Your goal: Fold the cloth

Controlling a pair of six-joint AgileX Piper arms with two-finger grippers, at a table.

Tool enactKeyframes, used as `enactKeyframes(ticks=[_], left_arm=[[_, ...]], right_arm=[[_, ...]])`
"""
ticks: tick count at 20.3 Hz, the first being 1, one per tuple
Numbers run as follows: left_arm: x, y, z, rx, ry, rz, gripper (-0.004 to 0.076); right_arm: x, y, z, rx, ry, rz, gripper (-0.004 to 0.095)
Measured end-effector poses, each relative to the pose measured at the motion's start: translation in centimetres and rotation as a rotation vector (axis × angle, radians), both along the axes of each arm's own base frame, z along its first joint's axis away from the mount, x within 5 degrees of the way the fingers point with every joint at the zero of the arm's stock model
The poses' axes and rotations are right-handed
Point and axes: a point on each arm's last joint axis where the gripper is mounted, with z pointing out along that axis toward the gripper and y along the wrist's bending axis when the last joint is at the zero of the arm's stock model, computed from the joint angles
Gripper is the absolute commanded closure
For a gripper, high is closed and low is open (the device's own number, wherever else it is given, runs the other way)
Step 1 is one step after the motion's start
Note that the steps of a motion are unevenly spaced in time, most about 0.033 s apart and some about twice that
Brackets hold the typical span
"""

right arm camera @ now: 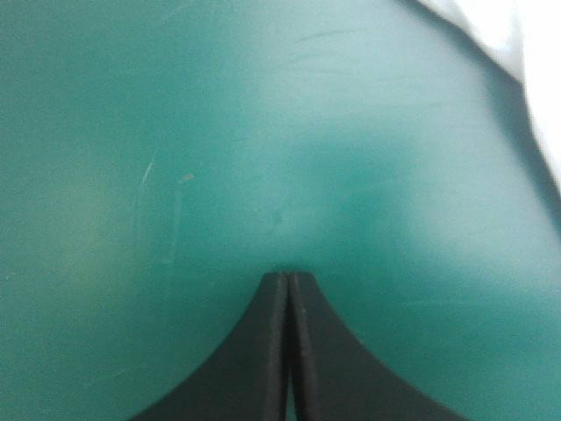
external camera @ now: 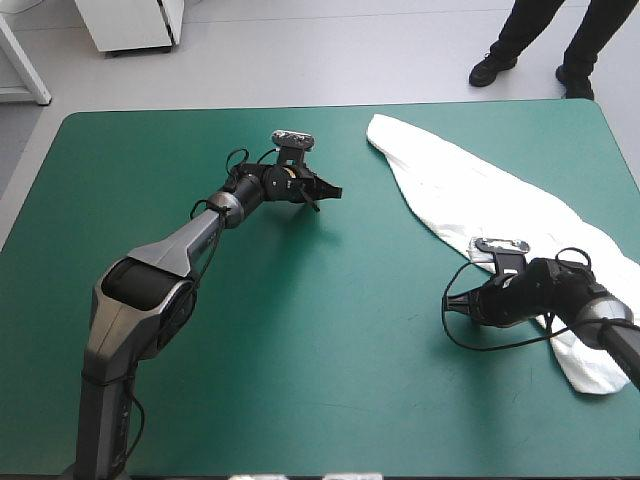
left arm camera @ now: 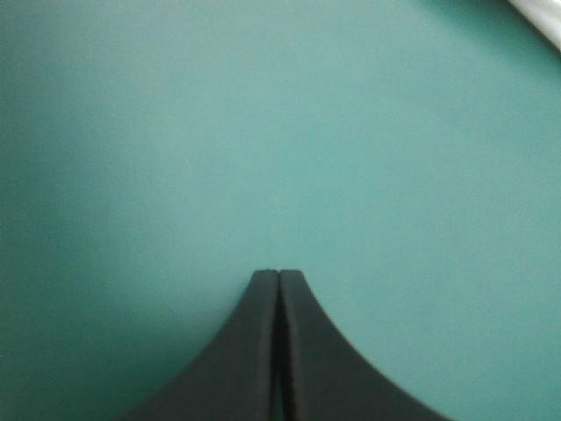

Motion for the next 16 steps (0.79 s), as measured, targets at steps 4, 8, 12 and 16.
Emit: enactKeyframes(ticks=[4,8,12,16], left_arm=[[0.0,0.0,0.0,0.003,-0.001,-0.001,0.0734],[-1.2,0.3,1.3,0.036,0.073,-0.031,0.0734],[-4.1,1.8,6.3,0.156,0.127,-0.094,0.0734],[-8.4,4.3,13.7,0.226,0.109,-0.062,0.0734]], right_arm=[[0.0,0.0,0.0,0.000,0.000,0.000,0.0925],[-0.7,-0.1,0.7,0.006,-0.019,-0.007,0.0925],[-3.0,-0.4,5.0,0.028,-0.140,-0.025,0.0924],[-5.0,-1.7,8.5,-0.072,-0.182,-0.073,0.0836]])
